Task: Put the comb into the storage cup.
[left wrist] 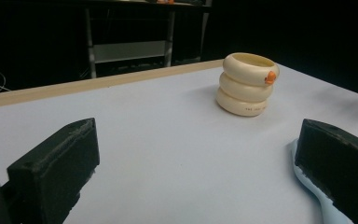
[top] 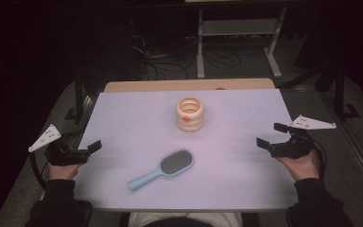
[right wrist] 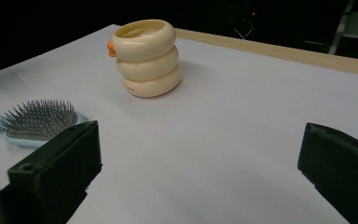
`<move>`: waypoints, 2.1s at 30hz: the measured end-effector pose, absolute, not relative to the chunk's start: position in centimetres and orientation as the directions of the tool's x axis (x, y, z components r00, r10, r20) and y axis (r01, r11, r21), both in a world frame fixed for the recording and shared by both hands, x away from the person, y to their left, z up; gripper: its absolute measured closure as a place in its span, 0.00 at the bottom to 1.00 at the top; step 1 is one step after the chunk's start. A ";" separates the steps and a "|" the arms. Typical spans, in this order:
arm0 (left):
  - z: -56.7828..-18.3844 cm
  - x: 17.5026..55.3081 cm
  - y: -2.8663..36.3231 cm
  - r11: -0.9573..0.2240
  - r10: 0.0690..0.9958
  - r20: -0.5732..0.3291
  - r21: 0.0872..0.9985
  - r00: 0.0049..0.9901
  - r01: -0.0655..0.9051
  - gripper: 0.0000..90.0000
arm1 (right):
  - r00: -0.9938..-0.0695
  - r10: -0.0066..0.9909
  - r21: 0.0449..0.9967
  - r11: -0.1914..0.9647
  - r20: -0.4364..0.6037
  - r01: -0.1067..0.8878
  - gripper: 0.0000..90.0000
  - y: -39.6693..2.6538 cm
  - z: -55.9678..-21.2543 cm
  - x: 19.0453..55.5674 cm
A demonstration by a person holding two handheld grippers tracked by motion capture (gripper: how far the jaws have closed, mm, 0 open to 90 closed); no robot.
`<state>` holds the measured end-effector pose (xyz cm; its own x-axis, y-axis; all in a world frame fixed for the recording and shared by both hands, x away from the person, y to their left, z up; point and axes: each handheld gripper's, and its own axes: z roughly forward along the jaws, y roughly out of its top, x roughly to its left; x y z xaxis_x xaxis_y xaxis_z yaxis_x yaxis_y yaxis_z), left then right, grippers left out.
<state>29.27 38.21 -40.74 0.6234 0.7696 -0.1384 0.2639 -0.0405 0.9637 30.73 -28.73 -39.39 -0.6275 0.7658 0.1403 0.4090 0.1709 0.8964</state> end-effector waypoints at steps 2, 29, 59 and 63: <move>-40.7 29.2 38.3 -0.037 0.770 -0.140 0.964 0.623 0.263 0.00 | -0.629 0.765 0.897 0.173 0.138 0.408 0.00 -28.7 -39.4 30.7; -39.5 27.9 39.1 -0.061 0.775 -0.124 0.961 0.620 0.268 0.00 | -0.625 0.765 0.897 0.157 0.154 0.413 0.00 -28.7 -39.6 29.9; -37.2 29.9 33.3 -0.254 0.676 -0.041 0.924 0.736 0.285 0.00 | -0.634 0.757 0.894 0.165 0.155 0.416 0.00 -28.6 -39.6 29.8; -37.4 30.1 32.8 -0.275 0.665 -0.041 0.915 0.746 0.295 0.00 | -0.636 0.755 0.892 0.167 0.158 0.420 0.00 -28.6 -39.7 29.8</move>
<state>30.07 32.81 -37.37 0.7459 0.6648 -0.0405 0.2945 -0.2747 0.9153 29.80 -28.60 -39.70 -0.6365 0.7549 0.1581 0.4200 0.1673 0.8919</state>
